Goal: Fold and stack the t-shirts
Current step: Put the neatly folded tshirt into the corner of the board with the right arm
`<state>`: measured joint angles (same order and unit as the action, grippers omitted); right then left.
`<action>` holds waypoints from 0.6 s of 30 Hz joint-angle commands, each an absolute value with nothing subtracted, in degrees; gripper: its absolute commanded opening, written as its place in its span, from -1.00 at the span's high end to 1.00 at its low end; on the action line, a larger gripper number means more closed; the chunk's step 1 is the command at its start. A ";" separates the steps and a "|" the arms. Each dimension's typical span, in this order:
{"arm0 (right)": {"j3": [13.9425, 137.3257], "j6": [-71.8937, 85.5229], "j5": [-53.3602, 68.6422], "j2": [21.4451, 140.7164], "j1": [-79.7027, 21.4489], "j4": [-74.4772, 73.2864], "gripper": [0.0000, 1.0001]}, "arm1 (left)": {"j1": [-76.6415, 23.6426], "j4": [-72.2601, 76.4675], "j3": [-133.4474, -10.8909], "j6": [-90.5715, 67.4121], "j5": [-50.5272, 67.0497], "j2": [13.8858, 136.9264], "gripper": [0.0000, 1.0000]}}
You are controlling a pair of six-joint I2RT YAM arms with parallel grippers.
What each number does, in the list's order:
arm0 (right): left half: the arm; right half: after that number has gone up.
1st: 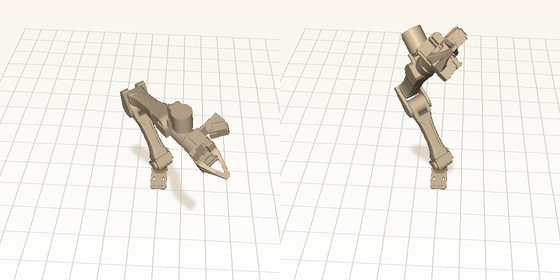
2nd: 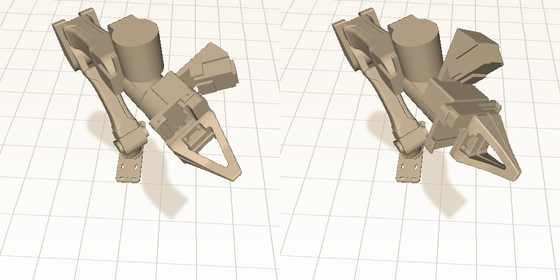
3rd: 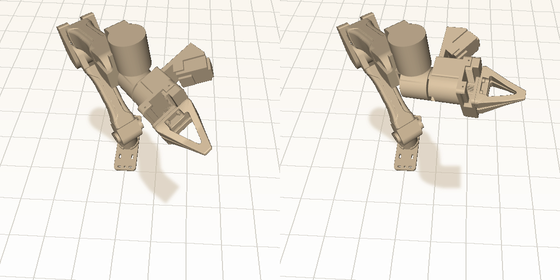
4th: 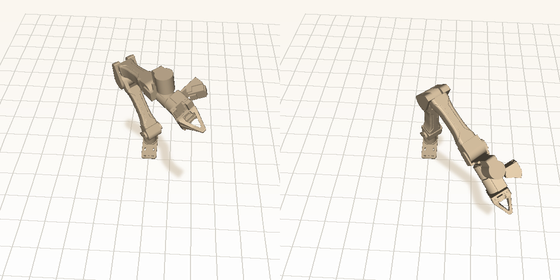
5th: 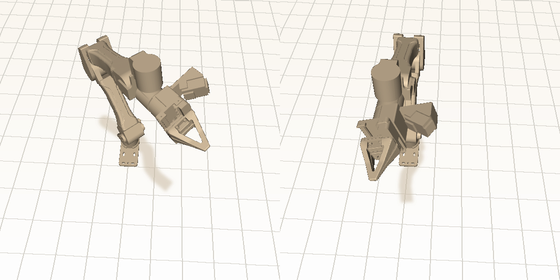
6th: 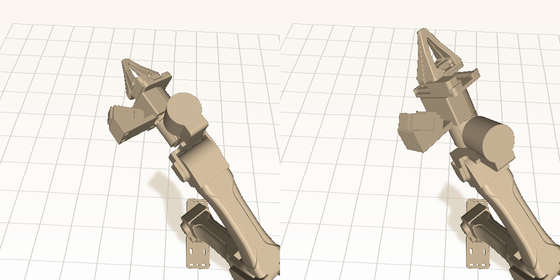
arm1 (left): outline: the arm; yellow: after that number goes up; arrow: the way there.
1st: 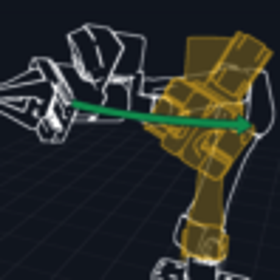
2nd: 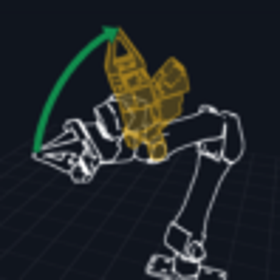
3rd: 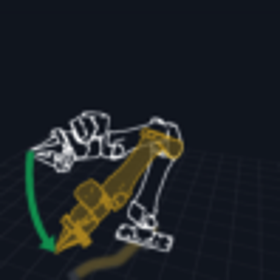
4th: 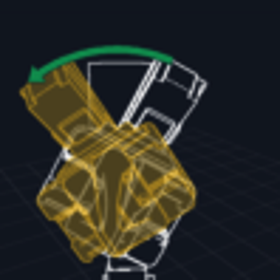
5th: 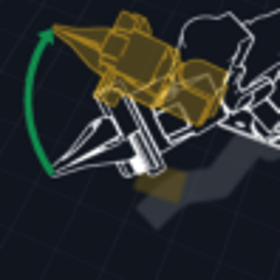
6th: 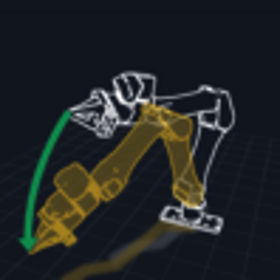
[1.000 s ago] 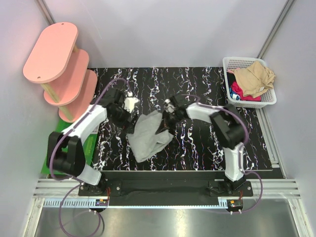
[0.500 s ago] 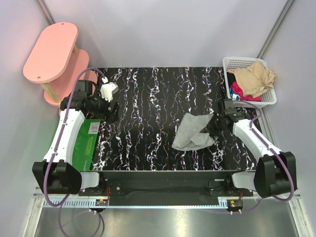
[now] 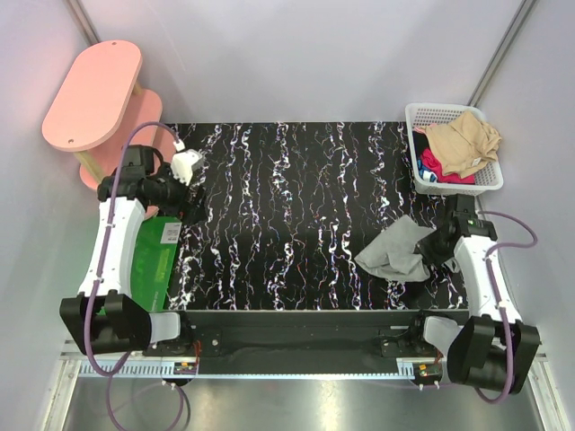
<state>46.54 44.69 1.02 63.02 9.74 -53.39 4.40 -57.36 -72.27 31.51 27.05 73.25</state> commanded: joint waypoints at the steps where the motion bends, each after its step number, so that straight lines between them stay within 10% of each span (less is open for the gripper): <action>1: 48.86 49.48 -6.38 58.37 11.16 -60.02 1.00 | 6.41 -57.92 -76.20 34.01 30.76 73.30 -0.98; 18: 49.04 45.44 -9.50 64.41 26.71 -52.21 1.00 | 9.32 -62.67 -81.47 36.74 32.26 74.53 -0.98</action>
